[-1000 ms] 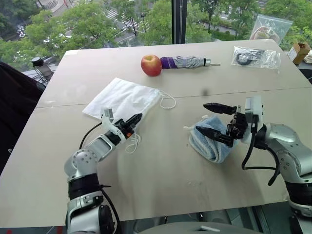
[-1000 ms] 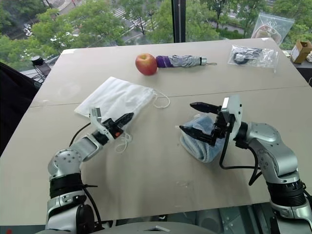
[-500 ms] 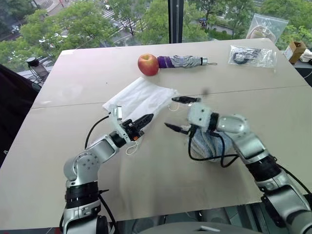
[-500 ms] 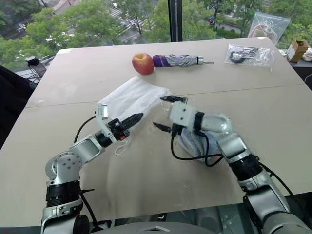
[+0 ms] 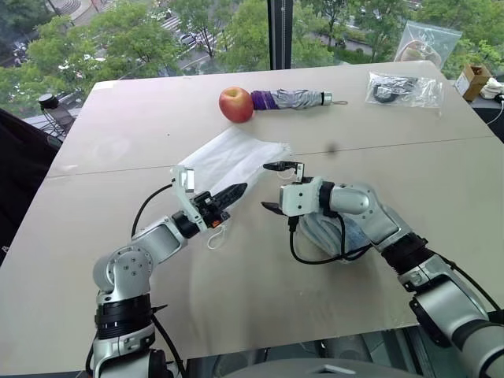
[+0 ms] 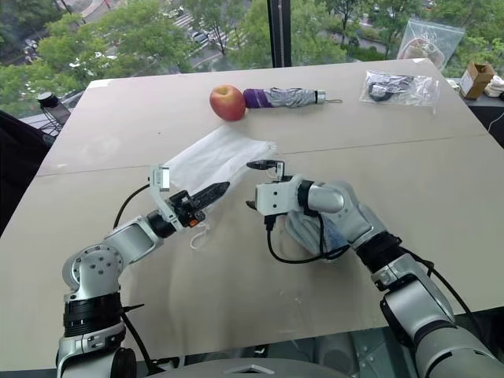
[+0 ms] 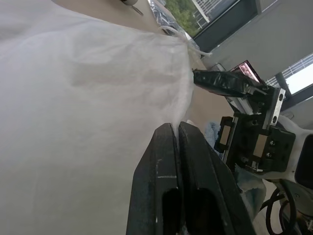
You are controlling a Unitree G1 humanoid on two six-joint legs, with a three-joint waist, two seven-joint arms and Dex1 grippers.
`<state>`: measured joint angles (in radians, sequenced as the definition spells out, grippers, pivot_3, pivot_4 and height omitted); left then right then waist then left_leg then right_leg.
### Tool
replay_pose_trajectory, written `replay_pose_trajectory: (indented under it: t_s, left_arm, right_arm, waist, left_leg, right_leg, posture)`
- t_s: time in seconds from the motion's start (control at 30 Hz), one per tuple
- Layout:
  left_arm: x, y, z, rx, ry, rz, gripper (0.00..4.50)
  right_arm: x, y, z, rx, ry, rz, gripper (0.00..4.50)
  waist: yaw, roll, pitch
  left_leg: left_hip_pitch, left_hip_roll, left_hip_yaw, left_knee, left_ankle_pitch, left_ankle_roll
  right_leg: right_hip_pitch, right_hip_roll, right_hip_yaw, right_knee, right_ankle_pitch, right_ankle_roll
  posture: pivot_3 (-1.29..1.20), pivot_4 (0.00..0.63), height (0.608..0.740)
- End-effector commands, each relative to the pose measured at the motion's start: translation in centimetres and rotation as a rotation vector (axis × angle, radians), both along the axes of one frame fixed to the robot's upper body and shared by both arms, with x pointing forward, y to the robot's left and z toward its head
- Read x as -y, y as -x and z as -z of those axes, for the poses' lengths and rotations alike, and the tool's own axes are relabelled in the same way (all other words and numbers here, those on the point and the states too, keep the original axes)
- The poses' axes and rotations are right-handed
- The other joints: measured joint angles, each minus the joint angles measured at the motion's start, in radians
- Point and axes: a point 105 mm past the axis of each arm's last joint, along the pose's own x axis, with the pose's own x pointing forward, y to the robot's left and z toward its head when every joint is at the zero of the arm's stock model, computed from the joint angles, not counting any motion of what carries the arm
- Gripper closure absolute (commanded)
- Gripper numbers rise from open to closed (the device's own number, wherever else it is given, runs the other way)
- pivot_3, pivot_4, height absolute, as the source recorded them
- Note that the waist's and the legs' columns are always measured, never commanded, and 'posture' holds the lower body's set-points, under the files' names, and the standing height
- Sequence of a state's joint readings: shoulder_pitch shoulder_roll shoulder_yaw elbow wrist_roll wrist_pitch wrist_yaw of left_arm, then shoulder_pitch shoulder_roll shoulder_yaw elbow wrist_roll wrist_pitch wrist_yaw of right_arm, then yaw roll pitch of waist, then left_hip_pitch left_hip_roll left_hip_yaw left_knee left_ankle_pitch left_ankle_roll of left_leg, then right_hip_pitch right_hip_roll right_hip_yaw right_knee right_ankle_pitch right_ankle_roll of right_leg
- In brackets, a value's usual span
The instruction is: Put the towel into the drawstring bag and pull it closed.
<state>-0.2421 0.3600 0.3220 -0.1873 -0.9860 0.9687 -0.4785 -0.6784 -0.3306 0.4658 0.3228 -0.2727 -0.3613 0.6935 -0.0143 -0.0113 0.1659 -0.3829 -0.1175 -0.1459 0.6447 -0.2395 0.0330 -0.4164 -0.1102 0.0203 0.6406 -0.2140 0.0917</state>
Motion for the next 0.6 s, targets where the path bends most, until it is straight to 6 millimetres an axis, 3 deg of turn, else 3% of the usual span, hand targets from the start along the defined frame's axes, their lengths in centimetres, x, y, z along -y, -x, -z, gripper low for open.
replay_pose_trajectory:
  t_s: [0.03,0.1,0.13,0.17,0.27,0.47,0.6]
  left_arm:
    - [0.6,0.4,-1.4,0.056,0.02,0.039,4.5]
    - [0.7,0.6,-1.4,0.056,0.021,0.045,4.5]
    - [0.6,0.6,-1.3,0.055,0.021,0.045,4.5]
    - [0.5,0.6,-1.3,0.052,0.019,0.041,4.5]
    - [0.3,0.6,-1.2,0.05,0.021,0.029,4.5]
    - [-1.7,-1.2,-1.4,0.11,-0.059,-0.128,4.5]
    - [-3.4,-2.6,-3.9,0.246,-0.071,-0.253,4.5]
  right_arm:
    - [-0.9,0.8,0.1,0.011,0.038,-0.062,1.24]
    - [-1.1,0.9,0.2,0.01,0.038,-0.067,2.18]
    - [-1.2,0.9,0.2,0.012,0.038,-0.069,2.94]
    - [-1.2,1.0,0.2,0.013,0.038,-0.072,3.1]
    - [-1.2,1.1,0.2,0.022,0.044,-0.077,4.39]
    - [-0.6,1.3,0.8,0.01,0.069,-0.086,4.39]
    - [-0.1,1.8,1.8,-0.032,0.099,-0.097,4.39]
  waist:
    - [0.0,0.0,0.0]
    - [-0.001,0.0,0.0]
    - [-0.001,0.0,0.0]
    - [-0.001,0.0,0.0]
    - [-0.001,0.0,0.0]
    - [0.0,0.0,0.0]
    - [0.003,0.0,0.0]
  left_leg:
    - [0.0,0.0,0.0,0.0,0.0,0.0]
    - [0.0,0.001,0.0,0.0,0.0,0.0]
    - [0.0,0.001,0.0,0.0,0.0,-0.001]
    - [0.0,0.001,0.0,0.0,0.0,-0.001]
    - [0.001,0.002,0.0,0.0,-0.001,-0.001]
    - [0.001,0.003,0.0,0.0,-0.001,-0.002]
    - [0.0,0.003,0.0,0.0,-0.001,-0.003]
  right_leg:
    - [0.0,0.0,0.0,0.0,0.0,0.0]
    - [0.0,0.001,0.0,0.0,0.0,0.0]
    - [0.0,0.001,0.0,0.0,0.0,0.0]
    - [0.0,0.001,0.0,0.0,0.0,0.0]
    - [0.0,0.002,0.001,0.0,0.0,0.0]
    - [0.0,0.003,0.001,0.0,0.0,-0.001]
    - [0.0,0.003,0.0,0.0,0.001,-0.001]
  posture:
    - [0.0,0.15,0.74]
    - [0.0,0.15,0.74]
    - [0.0,0.15,0.74]
    - [0.0,0.15,0.74]
    - [0.0,0.15,0.74]
    - [0.0,0.15,0.74]
    - [0.0,0.15,0.74]
